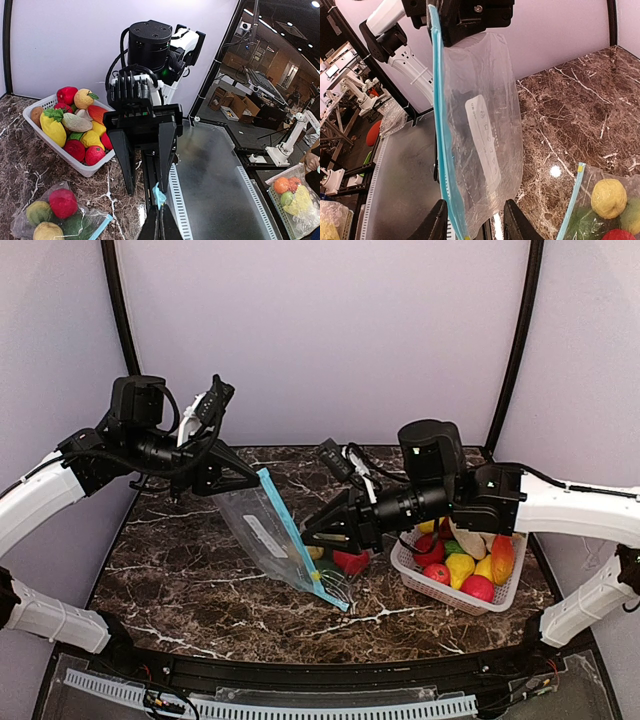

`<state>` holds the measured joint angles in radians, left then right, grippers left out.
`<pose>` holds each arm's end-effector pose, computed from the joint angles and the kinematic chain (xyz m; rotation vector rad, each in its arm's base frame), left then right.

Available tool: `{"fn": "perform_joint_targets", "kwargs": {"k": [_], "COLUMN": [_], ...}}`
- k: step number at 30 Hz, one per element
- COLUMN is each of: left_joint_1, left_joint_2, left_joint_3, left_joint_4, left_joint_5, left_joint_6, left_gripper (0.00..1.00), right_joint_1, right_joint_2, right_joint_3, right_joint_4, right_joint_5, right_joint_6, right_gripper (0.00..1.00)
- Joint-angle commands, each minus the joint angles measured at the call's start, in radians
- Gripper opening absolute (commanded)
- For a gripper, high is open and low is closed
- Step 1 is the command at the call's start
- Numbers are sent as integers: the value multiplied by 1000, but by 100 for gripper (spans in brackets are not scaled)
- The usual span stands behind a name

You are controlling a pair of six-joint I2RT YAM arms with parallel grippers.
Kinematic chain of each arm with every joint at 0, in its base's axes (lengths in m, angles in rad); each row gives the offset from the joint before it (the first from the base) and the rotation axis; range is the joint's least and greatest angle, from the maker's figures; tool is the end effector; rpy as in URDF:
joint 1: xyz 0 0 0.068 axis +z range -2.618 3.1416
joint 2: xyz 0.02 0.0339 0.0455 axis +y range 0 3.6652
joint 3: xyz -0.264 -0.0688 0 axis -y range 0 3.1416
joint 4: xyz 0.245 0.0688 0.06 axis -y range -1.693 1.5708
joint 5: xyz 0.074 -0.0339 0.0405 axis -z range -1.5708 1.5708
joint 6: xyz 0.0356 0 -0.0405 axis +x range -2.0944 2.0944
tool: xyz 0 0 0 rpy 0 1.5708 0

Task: Place the food in the zip-top bag and seal the zipper
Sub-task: Pass from the left arm to the right

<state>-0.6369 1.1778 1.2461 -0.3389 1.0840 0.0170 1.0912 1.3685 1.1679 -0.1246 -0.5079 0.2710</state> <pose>0.1795 -0.1719 0.4097 1.3214 1.4006 -1.4101 0.1316 0.2906 0.3485 -1.1828 1.7500 1.3576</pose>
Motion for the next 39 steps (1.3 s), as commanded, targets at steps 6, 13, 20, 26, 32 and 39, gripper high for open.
{"fn": "perform_joint_targets", "kwargs": {"k": [6, 13, 20, 26, 32, 39], "left_joint_1": [5, 5, 5, 6, 5, 4], "left_joint_2": [-15, -13, -14, -20, -65, -133], "left_joint_3": [-8, -8, -10, -17, -10, -76], "left_joint_4": [0, 0, -1, -16, -53, 35], "left_joint_5": [10, 13, 22, -7, -346, -715], "left_joint_6": [0, -1, -2, 9, 22, -167], "left_gripper": [1, 1, 1, 1, 53, 70], "right_joint_1": [10, 9, 10, 10, 4, 2], "right_joint_2": [28, 41, 54, 40, 4, -1], "right_joint_3": [8, 15, 28, 22, 18, 45], "right_joint_4": [13, 14, 18, 35, -58, -199], "right_joint_5": [-20, -18, -26, -24, 209, 456], "right_joint_6": [1, -4, -8, -4, 49, 85], "right_gripper": [33, 27, 11, 0, 0, 0]}}
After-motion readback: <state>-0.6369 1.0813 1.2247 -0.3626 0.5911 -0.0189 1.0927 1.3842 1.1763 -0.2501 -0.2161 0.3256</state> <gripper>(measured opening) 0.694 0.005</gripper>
